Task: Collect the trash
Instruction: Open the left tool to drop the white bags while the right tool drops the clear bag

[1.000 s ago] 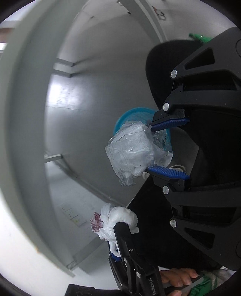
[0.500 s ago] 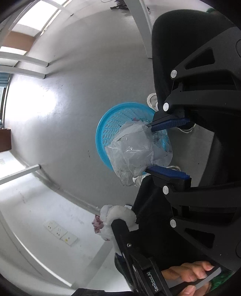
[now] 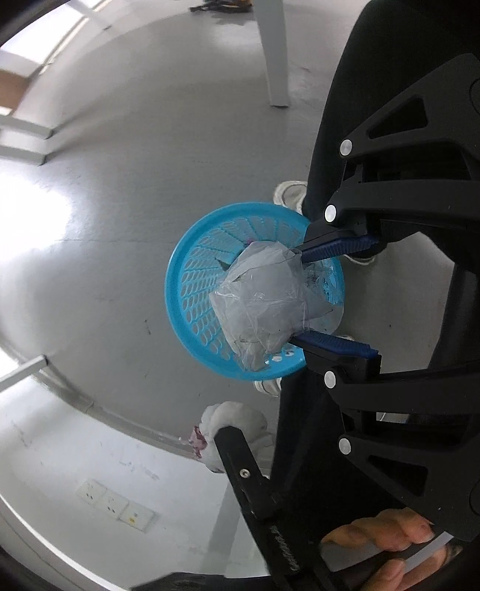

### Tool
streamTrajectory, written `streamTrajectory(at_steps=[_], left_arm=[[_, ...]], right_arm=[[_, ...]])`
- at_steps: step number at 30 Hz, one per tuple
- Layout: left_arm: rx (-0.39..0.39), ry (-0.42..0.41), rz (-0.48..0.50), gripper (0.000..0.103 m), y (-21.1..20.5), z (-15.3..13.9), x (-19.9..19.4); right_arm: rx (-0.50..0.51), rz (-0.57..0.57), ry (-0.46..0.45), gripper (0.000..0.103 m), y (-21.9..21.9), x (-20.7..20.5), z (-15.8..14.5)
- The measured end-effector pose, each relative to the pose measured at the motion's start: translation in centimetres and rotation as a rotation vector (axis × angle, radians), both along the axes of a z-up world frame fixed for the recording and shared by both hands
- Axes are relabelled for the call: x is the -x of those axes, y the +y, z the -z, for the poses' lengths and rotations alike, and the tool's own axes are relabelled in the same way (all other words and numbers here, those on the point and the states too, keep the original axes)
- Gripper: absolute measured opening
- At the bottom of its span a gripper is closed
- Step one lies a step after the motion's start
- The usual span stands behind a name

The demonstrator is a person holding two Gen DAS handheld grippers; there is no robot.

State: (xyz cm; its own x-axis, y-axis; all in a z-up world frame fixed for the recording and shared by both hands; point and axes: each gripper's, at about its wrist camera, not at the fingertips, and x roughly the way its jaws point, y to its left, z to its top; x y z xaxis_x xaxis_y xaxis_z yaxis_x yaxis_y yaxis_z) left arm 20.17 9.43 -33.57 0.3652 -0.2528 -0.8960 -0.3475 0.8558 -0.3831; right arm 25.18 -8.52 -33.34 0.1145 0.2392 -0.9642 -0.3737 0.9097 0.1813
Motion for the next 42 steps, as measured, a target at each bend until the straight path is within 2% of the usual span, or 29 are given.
streamTrajectory(at_steps=[5,10,11,13,14,15,18,29,35,38,42], left_arm=[[-0.012,0.033,0.006,0.054,-0.5,1.3,-1.6],[0.034,0.067,0.003,0.055,-0.5,2.8,-2.5],[0.041,0.070,0.009,0.058,-0.5,3.0,-2.7],[0.102,0.052,0.013,0.084,-0.4,3.2,-3.1],[0.105,0.033,0.008,0.084,-0.4,3.0,-3.2],[0.071,0.010,0.001,0.084,-0.2,2.6,-3.2],[0.064,0.023,-0.006,0.084,-0.3,2.7,-3.4],[0.008,0.051,-0.003,0.083,-0.4,2.5,-3.0],[-0.007,0.044,-0.003,0.083,-0.8,1.6,-2.1],[-0.041,0.031,0.000,0.084,-0.8,0.8,-1.5],[-0.056,0.017,-0.006,0.084,-0.7,-0.1,-0.6]], right_arm=[[0.029,0.020,0.042,0.036,0.8,-1.8,2.3],[0.051,0.034,0.068,0.038,1.4,-2.8,3.7],[0.049,0.039,0.076,0.040,1.4,-3.2,4.1],[0.050,0.056,0.081,0.046,1.2,-3.5,4.4],[0.050,0.071,0.080,0.048,1.0,-3.7,4.5],[0.049,0.079,0.079,0.053,0.8,-3.6,4.4],[0.055,0.084,0.079,0.059,0.8,-3.5,4.6],[0.086,0.044,0.023,0.065,1.3,-2.8,3.8],[0.084,0.017,-0.030,0.068,1.5,-1.9,2.2],[0.085,0.010,-0.063,0.071,1.5,-1.4,1.2],[0.047,0.021,-0.059,0.072,0.9,-0.4,0.0]])
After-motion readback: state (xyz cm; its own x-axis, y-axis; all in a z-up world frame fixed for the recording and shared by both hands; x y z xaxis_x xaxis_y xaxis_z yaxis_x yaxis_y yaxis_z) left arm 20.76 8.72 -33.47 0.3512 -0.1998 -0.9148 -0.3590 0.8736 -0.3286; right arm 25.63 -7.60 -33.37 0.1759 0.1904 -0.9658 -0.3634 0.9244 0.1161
